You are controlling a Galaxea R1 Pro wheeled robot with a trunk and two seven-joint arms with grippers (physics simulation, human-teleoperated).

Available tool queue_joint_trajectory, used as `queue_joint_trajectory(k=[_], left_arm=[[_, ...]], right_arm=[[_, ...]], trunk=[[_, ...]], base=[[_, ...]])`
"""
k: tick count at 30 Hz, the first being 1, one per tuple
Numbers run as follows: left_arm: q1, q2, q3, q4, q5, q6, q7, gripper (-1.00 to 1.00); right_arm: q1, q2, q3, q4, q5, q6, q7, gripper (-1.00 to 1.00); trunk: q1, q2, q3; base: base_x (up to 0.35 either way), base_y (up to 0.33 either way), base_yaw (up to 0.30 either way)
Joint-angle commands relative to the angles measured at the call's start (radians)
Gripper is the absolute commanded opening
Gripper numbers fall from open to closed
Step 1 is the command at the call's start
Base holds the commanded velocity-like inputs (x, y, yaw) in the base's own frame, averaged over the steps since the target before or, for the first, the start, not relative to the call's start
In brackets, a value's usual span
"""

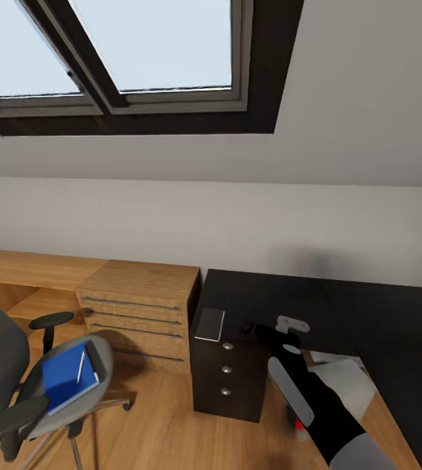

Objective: In the bedroom, organize the workspace by keeping the computer under the desk, ensuring the monitor is on the desk, placing the keyboard on the desk next to the monitor, placing the mouse on the desk next to the keyboard, moving the folder from the swivel chair onto the desk next to the mouse, stacking the notebook on top of the folder with the pen on top of the notebook, and positioning the swivel chair next to the desk.

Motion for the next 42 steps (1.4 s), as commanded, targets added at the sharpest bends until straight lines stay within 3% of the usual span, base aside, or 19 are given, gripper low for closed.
queue_joint_trajectory(k=[1, 7, 14, 17, 19, 22, 23, 24, 26, 28, 30, 31, 33, 34, 37, 39, 42], left_arm=[[0.0, 0.0, -0.009, 0.0, 0.007, -0.009, 0.004, 1.0], [0.001, -0.003, -0.009, 0.001, 0.008, -0.074, 0.004, 1.0], [0.001, -0.018, -0.015, -0.025, 0.004, -0.115, 0.002, 1.0], [0.001, -0.058, -0.036, -0.139, -0.006, -0.112, 0.007, 1.0], [0.001, -0.07, -0.054, -0.21, -0.015, -0.102, 0.013, 1.0], [0.001, -0.081, -0.085, -0.383, -0.034, -0.004, 0.038, 1.0], [0.001, -0.08, -0.098, -0.636, -0.041, 0.279, 0.116, 1.0], [0.001, -0.079, -0.098, -0.724, -0.04, 0.379, 0.152, 1.0], [0.001, -0.078, -0.097, -0.799, -0.038, 0.445, 0.184, 1.0], [0.001, -0.077, -0.057, -0.957, -0.016, 0.537, 0.232, 1.0], [0.001, -0.065, 0.01, -0.99, -0.002, 0.564, 0.247, 1.0], [0.001, -0.049, 0.019, -0.964, -0.003, 0.563, 0.248, 1.0], [0.001, -0.031, 0.025, -0.959, -0.002, 0.563, 0.248, 1.0], [0.001, -0.007, 0.03, -0.974, -0.001, 0.563, 0.248, 1.0], [0.001, 0.007, 0.033, -0.99, 0.0, 0.564, 0.248, 1.0], [0.001, 0.018, 0.035, -1.005, 0.001, 0.564, 0.248, 1.0], [0.001, 0.02, 0.035, -1.007, 0.002, 0.564, 0.248, 1.0]], right_arm=[[-0.01, -0.001, -0.008, -0.007, -0.006, 0.04, -0.012, 1.0], [-0.036, 0.002, -0.032, -0.027, -0.002, 0.167, -0.03, 1.0], [-0.043, 0.004, 0.01, -0.022, -0.001, 0.205, -0.035, 1.0], [-0.044, 0.005, 0.026, 0.015, -0.004, 0.209, -0.034, 1.0], [-0.044, 0.005, 0.028, 0.025, -0.005, 0.209, -0.033, 1.0], [-0.045, 0.006, 0.03, 0.038, -0.006, 0.21, -0.032, 1.0], [-0.045, 0.005, 0.029, 0.052, -0.007, 0.21, -0.032, 1.0], [-0.045, 0.005, 0.028, 0.06, -0.007, 0.21, -0.031, 1.0], [-0.045, 0.006, 0.027, 0.069, -0.008, 0.21, -0.031, 1.0], [-0.045, 0.006, 0.024, 0.1, -0.008, 0.21, -0.031, 1.0], [-0.045, 0.007, 0.022, 0.167, -0.012, 0.21, -0.027, 1.0], [-0.045, 0.009, 0.021, 0.193, -0.012, 0.211, -0.024, 1.0], [-0.046, 0.011, 0.02, 0.213, -0.013, 0.211, -0.022, 1.0], [-0.047, 0.013, 0.019, 0.252, -0.013, 0.21, -0.01, 1.0], [-0.05, 0.016, 0.017, 0.305, -0.013, 0.209, 0.017, 1.0], [-0.079, 0.018, 0.016, 0.43, -0.012, 0.185, 0.09, 1.0], [-0.098, 0.019, 0.016, 0.49, -0.012, 0.151, 0.113, 1.0]], trunk=[[0.001, -0.001, 0.0], [0.001, -0.001, 0.0], [0.001, -0.001, 0.0], [0.001, -0.001, 0.0], [0.001, -0.001, 0.0], [0.001, -0.001, 0.0], [0.001, -0.001, 0.0], [0.001, -0.001, 0.0], [0.001, -0.001, 0.0], [0.001, -0.001, 0.0], [0.001, -0.001, 0.0], [0.001, -0.001, 0.0], [0.001, -0.001, 0.0], [0.001, -0.001, 0.0], [0.001, -0.001, 0.0], [0.001, -0.001, 0.0], [0.001, -0.001, 0.0]], base=[[0.329, 0.0, 0.0], [0.329, 0.0, 0.0], [0.329, 0.0, 0.0], [0.329, 0.0, 0.0], [0.329, 0.0, 0.0], [0.329, 0.0, 0.0], [0.329, 0.0, 0.0], [0.329, 0.0, 0.0], [0.329, 0.0, 0.0], [0.329, 0.0, 0.0], [0.209, 0.0, 0.0], [0.038, 0.0, 0.0], [0.025, 0.0, 0.0], [0.018, 0.0, 0.0], [0.082, 0.008, 0.0], [0.23, 0.058, 0.0], [0.267, 0.056, 0.0]])
